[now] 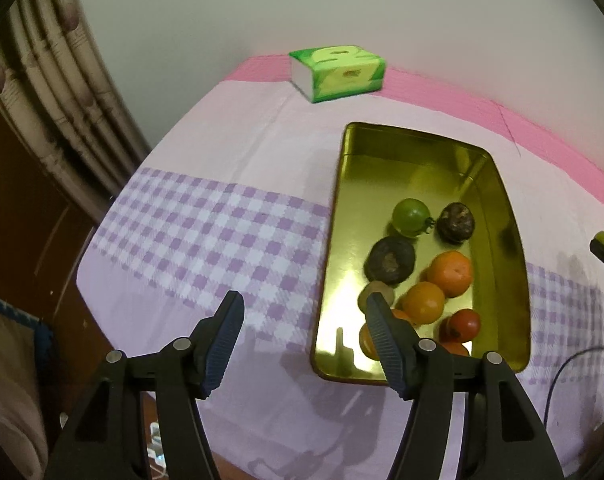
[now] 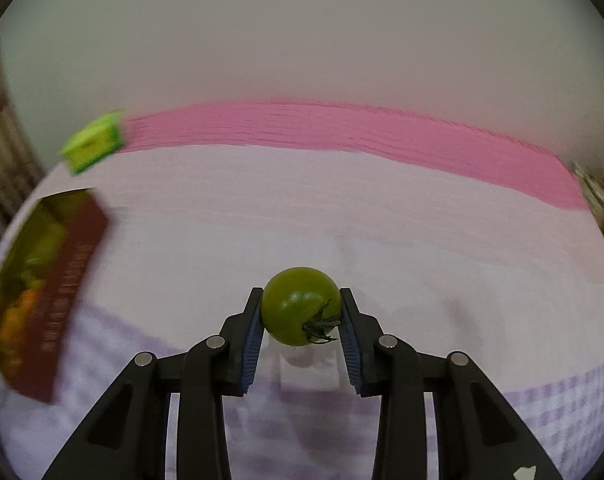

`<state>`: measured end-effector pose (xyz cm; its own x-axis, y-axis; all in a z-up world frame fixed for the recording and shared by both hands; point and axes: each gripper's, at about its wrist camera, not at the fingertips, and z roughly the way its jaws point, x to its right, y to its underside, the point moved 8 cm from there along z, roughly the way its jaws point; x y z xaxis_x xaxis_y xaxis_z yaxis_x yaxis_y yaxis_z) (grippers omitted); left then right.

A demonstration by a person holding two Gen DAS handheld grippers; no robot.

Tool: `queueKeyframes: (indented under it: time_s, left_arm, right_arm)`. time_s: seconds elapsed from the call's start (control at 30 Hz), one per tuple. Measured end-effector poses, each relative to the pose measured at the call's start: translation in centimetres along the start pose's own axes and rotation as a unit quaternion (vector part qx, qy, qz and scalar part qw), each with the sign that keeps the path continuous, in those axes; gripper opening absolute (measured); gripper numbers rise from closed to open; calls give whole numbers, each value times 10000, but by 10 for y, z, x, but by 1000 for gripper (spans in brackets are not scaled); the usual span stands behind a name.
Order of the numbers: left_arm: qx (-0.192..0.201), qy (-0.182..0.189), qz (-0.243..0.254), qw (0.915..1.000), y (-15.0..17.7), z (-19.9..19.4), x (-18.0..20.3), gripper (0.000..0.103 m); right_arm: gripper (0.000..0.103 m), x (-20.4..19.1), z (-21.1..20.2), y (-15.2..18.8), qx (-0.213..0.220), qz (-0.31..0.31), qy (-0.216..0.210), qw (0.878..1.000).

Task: Organize fruits
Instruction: 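Carry the green tomato into the gold tray and open the right gripper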

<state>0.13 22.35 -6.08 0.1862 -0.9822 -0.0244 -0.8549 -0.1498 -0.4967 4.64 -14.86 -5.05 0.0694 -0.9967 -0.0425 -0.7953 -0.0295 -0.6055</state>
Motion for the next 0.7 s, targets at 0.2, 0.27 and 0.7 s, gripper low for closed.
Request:
queueKeyframes:
  time_s: [0.2, 0.27, 0.7]
  left_arm:
    - [47, -81, -158, 9998, 1, -2, -8, 65]
    - [42, -98, -190, 9998, 2, -3, -10, 65]
    - [-2, -273, -260, 9993, 9, -3, -17, 65]
  right_arm:
    - [33, -123, -15, -5, 23, -892, -1004, 9909]
    - [33, -158, -18, 0, -26, -1168, -1262, 9851]
    - [33, -245, 3, 38, -434, -2077, -1627, 9636]
